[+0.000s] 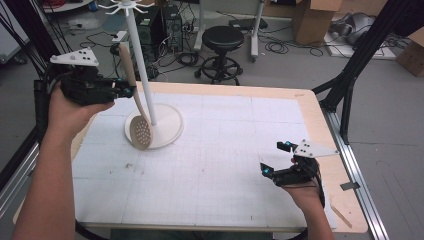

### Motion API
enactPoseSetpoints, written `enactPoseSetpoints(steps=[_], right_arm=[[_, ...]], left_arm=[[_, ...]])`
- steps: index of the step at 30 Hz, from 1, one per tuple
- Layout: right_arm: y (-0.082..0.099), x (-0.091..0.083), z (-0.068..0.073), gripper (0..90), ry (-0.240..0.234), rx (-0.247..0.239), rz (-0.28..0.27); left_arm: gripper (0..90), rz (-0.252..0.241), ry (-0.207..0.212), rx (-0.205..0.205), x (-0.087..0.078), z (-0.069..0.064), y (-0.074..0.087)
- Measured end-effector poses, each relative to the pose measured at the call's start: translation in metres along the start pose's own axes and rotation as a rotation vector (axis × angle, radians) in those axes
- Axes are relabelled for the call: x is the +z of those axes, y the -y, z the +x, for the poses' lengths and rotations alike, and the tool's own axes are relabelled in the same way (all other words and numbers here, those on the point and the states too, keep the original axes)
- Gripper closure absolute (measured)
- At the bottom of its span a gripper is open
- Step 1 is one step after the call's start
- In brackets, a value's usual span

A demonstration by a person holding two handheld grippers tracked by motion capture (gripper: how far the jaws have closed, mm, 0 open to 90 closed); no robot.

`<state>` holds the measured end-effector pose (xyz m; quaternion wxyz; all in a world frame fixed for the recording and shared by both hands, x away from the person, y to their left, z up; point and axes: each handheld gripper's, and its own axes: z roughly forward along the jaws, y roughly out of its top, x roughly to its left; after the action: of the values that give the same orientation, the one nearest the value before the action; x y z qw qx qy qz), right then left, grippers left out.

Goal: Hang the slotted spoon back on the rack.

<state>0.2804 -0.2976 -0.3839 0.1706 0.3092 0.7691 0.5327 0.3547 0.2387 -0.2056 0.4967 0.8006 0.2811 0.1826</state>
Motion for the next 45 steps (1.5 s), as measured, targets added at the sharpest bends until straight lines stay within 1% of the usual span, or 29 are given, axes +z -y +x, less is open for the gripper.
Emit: enactPoseSetpoints(steps=[1, 2, 3, 6, 7, 8, 9, 10, 12, 13, 18, 22, 27, 32, 36, 39, 45], right_arm=[[0.0, 0.0, 0.0, 0.5, 0.0, 0.0, 0.0], [0.0, 0.0, 0.0, 0.5, 0.003, -0.008, -0.002], [0.0, 0.0, 0.0, 0.5, 0.004, -0.009, -0.002], [0.0, 0.0, 0.0, 0.5, 0.003, -0.005, 0.0], [0.0, 0.0, 0.0, 0.5, 0.003, -0.005, 0.0], [0.0, 0.0, 0.0, 0.5, 0.003, -0.007, 0.001], [0.0, 0.0, 0.0, 0.5, 0.003, -0.006, 0.0], [0.0, 0.0, 0.0, 0.5, 0.003, -0.006, 0.0], [0.0, -0.001, -0.001, 0.5, 0.004, -0.002, -0.003], [0.0, -0.001, -0.001, 0.5, 0.004, -0.002, -0.003], [0.001, -0.002, -0.001, 0.5, 0.009, -0.005, -0.005], [0.001, -0.003, -0.001, 0.5, 0.009, -0.002, -0.005], [0.002, -0.004, -0.002, 0.5, 0.014, -0.001, -0.003], [0.003, -0.007, -0.003, 0.5, 0.025, 0.004, -0.005], [0.004, -0.009, -0.003, 0.5, 0.031, 0.008, -0.004], [0.004, -0.008, -0.003, 0.5, 0.026, 0.001, -0.004], [0.004, -0.007, -0.003, 0.5, 0.021, 0.003, -0.002]], left_arm=[[74.0, 0.0, 0.0, 0.0, 0.0, 0.0, 0.0], [74.0, -0.002, -0.026, -0.001, -0.003, 0.004, -0.004], [74.0, 0.001, -0.04, 0.001, -0.004, 0.007, -0.007], [74.0, 0.013, -0.065, -0.002, -0.008, 0.014, -0.015], [74.0, 0.013, -0.065, -0.002, -0.008, 0.014, -0.015], [74.0, 0.015, -0.081, -0.004, -0.012, 0.018, -0.021], [74.0, 0.015, -0.081, -0.004, -0.012, 0.018, -0.021], [74.0, 0.015, -0.087, 0.001, -0.014, 0.02, -0.023], [74.0, 0.022, -0.1, -0.002, -0.018, 0.027, -0.03], [74.0, 0.022, -0.1, -0.002, -0.018, 0.027, -0.03], [74.0, 0.035, -0.141, -0.036, -0.023, 0.041, -0.034], [74.0, 0.047, -0.158, -0.044, -0.022, 0.048, -0.037], [74.0, 0.074, -0.164, -0.039, -0.017, 0.053, -0.04], [74.0, 0.089, -0.165, -0.032, -0.013, 0.056, -0.044], [74.0, 0.096, -0.164, -0.034, -0.009, 0.056, -0.047], [74.0, 0.106, -0.165, -0.029, -0.007, 0.056, -0.048], [74.0, 0.116, -0.162, -0.017, 0.0, 0.052, -0.05]])
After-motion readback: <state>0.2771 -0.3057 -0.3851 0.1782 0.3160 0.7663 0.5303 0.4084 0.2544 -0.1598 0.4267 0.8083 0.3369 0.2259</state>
